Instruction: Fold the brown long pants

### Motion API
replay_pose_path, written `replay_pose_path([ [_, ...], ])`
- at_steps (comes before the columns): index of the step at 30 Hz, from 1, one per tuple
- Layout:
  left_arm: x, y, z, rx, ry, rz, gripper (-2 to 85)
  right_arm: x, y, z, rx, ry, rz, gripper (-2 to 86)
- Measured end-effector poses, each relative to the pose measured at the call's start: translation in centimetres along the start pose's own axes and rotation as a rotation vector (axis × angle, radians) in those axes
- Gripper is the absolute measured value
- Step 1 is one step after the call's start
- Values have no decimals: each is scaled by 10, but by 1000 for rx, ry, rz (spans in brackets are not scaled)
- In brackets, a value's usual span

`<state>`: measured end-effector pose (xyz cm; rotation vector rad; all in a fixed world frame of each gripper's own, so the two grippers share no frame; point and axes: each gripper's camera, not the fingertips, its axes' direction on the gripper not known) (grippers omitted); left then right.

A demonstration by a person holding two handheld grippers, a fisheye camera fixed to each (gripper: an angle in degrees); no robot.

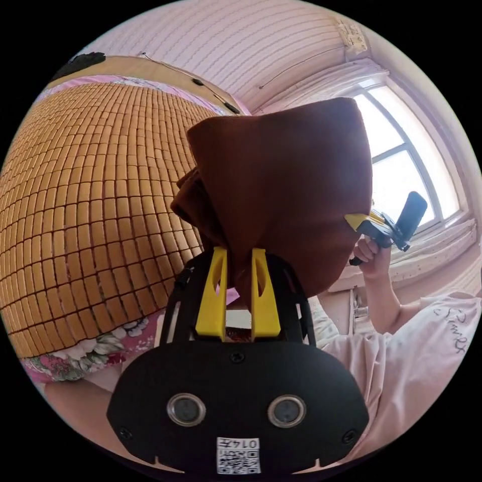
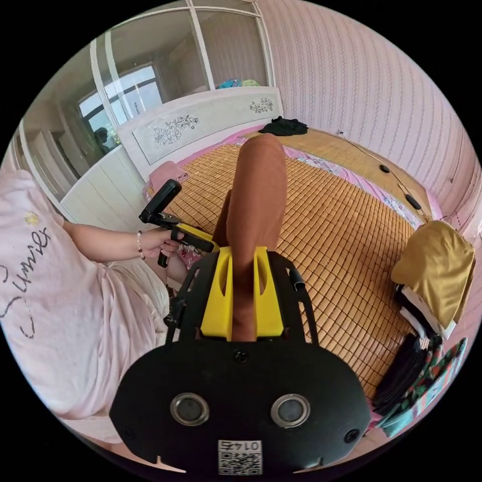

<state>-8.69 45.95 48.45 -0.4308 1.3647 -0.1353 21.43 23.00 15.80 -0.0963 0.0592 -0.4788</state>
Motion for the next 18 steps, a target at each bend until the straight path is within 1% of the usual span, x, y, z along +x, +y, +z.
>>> replay_pose_path([
  [2,48,-17,23,-3,77,107,71,18,32,-55,41,76,38,66],
  [3,63,-22,30,-9,91,138,71,24,41,-69,46,99,50,66],
  [5,125,-43,65,-50,141,259,69,47,77,-125,70,202,96,66],
  [6,142,-48,75,-59,152,292,68,54,86,-139,77,227,112,66],
  [8,215,-69,116,-78,203,433,66,82,123,-199,128,333,178,67],
  [9,234,-75,126,-78,219,466,66,89,132,-213,143,364,197,68],
  [11,308,-101,165,-72,282,578,69,126,167,-268,194,449,282,72],
  [12,327,-108,175,-71,292,597,70,139,175,-279,200,464,311,73],
  [13,362,-123,197,-66,292,616,74,171,192,-298,182,490,401,80],
  [14,392,-139,224,-71,271,603,78,211,208,-310,118,534,558,87],
  [15,404,-146,240,-82,258,589,79,230,215,-314,67,561,644,91],
  [16,425,-160,275,-110,222,563,79,258,230,-315,7,667,796,88],
  [17,439,-170,311,-139,169,547,76,274,240,-308,20,740,881,76],
  [18,444,-172,328,-156,126,547,69,279,244,-300,43,734,899,61],
])
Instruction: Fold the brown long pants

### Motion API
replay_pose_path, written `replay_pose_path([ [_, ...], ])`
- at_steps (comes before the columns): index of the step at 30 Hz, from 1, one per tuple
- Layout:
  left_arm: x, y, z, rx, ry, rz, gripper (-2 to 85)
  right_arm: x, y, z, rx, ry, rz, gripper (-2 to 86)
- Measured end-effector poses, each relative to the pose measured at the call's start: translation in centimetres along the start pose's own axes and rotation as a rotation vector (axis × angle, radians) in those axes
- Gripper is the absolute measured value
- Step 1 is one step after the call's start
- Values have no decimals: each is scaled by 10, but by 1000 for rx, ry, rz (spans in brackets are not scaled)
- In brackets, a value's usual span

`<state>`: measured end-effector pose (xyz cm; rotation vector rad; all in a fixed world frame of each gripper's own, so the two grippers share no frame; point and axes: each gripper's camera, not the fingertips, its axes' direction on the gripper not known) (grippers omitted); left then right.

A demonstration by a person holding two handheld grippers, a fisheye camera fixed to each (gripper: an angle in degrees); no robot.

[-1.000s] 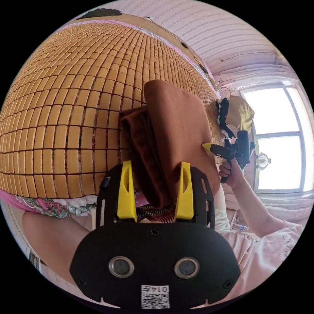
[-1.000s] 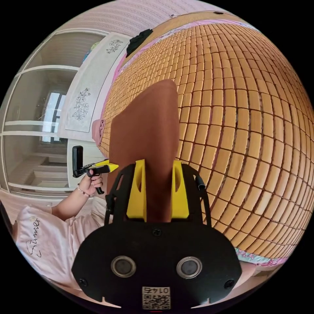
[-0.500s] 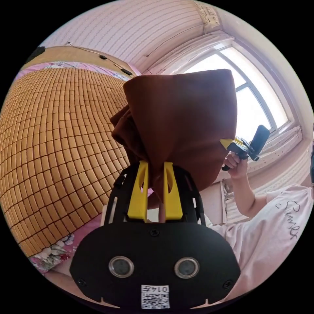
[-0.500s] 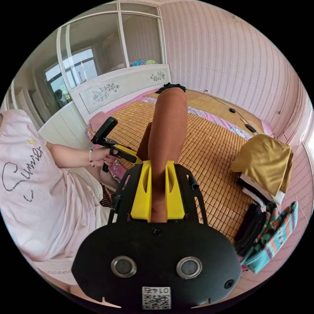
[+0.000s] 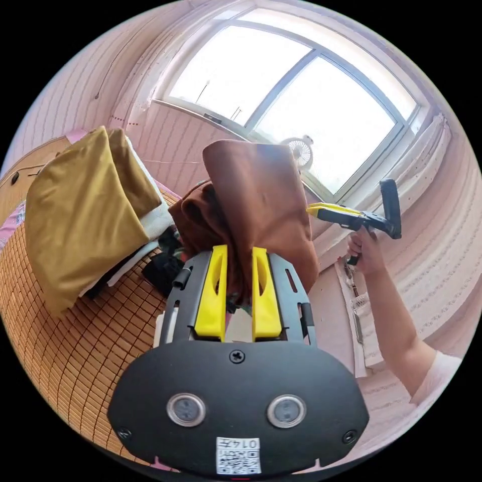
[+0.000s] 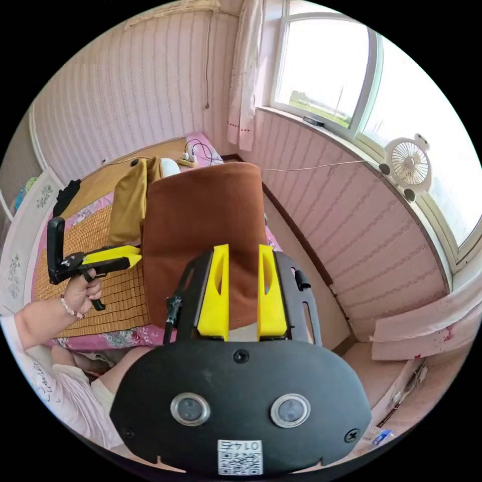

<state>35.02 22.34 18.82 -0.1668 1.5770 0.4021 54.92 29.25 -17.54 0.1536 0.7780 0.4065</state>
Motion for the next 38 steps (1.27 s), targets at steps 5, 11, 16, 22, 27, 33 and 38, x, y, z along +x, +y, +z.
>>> replay_pose_path([
  [5,-14,1,67,-112,-34,-137,55,-47,16,114,-121,-158,-11,4],
  [11,-9,29,13,-166,-55,6,47,-75,22,118,-62,-354,44,-2],
  [16,-6,110,-93,-146,-34,80,49,-122,43,86,-50,-146,-37,-2],
  [22,-39,275,-273,-123,-225,-170,44,-191,118,60,-14,-307,-55,-2],
  [27,-51,399,-423,52,-434,-487,40,-332,165,82,-155,-521,-257,2],
  [33,-39,523,-585,369,-600,-754,47,-604,179,97,-284,-632,-801,39],
  [38,-16,653,-699,515,-829,-974,50,-874,205,58,-270,-757,-1309,72],
])
